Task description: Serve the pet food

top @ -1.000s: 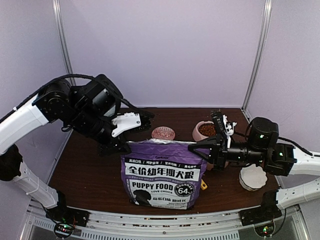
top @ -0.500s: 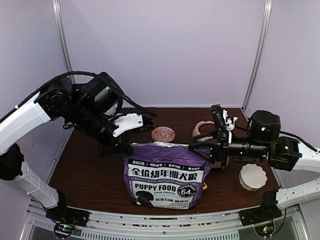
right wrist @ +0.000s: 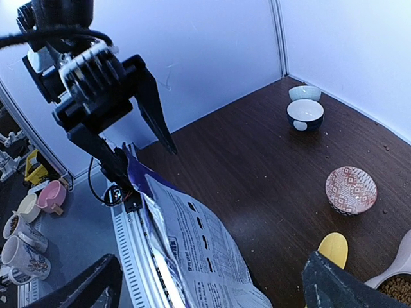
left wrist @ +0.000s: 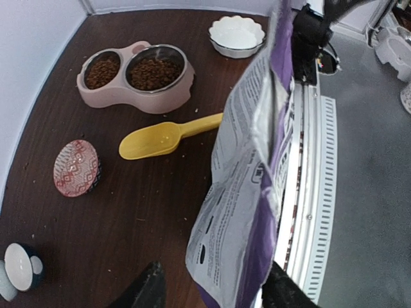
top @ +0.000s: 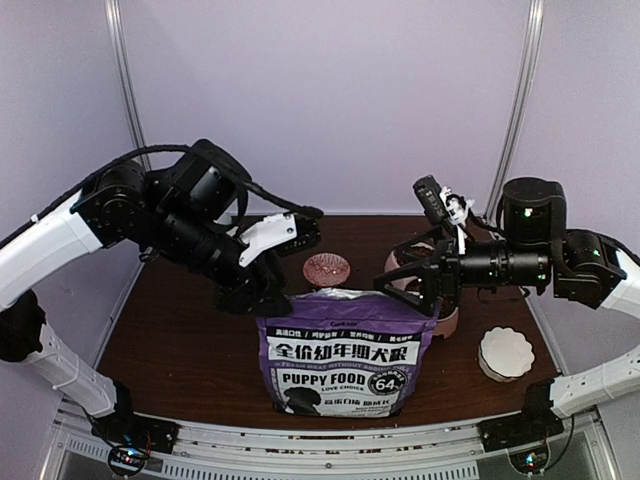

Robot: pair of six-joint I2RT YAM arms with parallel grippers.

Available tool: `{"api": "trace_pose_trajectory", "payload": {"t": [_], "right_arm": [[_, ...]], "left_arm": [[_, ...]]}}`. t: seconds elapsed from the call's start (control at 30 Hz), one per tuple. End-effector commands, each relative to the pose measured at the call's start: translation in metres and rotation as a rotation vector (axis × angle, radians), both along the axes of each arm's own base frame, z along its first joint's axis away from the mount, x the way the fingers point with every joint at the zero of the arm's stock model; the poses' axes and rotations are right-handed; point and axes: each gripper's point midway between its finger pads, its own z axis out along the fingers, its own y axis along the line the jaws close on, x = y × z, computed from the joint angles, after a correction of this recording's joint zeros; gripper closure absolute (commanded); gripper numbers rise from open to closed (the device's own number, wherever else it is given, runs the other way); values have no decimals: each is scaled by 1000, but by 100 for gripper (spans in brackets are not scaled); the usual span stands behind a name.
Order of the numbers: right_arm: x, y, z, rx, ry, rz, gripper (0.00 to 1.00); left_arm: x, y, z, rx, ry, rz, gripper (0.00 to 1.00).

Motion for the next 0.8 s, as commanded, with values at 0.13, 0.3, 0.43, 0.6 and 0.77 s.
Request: {"api": "trace_pose_trajectory", "payload": {"t": [0.13, 0.3, 0.43, 0.6, 0.77], "right_arm": [[19, -23, 13, 22, -22, -149, 0], [31, -26, 22, -4, -36, -215, 0], [20, 1, 10, -118, 15, -84, 0], [-11, 37, 7, -167, 53, 153, 1], [-19, 53, 5, -238, 31, 229, 2]], "left_arm": [[12, 4, 79, -322, -124, 86, 22], [28, 19, 94, -408, -103, 160, 18], [40, 34, 100, -488, -59, 194, 18], [45, 53, 98, -552, -21, 201, 18], [26, 51, 86, -541, 27, 104, 18]]}}
